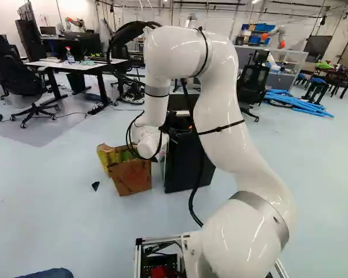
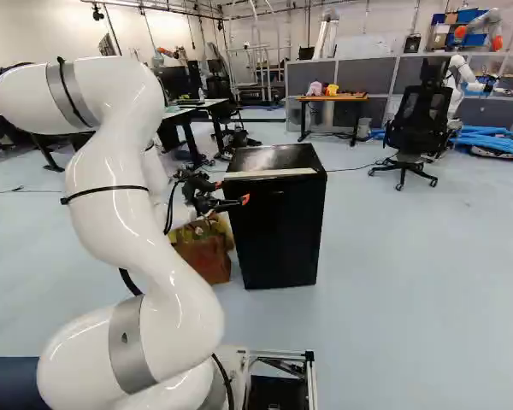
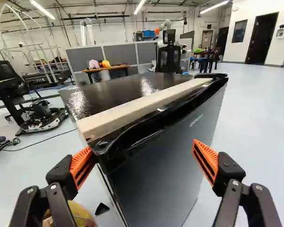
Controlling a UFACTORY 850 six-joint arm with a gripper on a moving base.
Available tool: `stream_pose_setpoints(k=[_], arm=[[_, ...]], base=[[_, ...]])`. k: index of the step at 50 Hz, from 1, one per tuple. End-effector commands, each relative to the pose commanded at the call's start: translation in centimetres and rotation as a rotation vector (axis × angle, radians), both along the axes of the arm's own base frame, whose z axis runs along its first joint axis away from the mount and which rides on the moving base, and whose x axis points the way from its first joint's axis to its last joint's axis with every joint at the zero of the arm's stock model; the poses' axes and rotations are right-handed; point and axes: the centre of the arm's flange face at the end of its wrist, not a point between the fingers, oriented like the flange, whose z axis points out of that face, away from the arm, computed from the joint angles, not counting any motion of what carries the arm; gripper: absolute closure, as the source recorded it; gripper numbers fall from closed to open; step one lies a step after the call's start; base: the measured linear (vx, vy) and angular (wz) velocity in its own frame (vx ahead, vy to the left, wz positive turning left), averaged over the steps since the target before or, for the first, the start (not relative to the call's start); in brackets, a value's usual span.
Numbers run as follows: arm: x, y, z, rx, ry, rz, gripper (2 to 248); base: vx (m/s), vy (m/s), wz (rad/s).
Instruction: Grab a drink from the fridge
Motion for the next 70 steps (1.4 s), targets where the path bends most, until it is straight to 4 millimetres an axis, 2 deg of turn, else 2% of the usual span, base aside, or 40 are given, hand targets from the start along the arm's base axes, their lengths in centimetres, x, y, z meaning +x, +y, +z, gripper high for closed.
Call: stream_pose_setpoints(k=[27,70], arm=[[-2.0,-0.4,0.2,-0.01,0.022,-0.005,3],[-6.3,-1.4,0.5,-0.03,0.066,-0.044,3]], base=[[0.0,0.0,0.0],[0.0,0.0,0.0]])
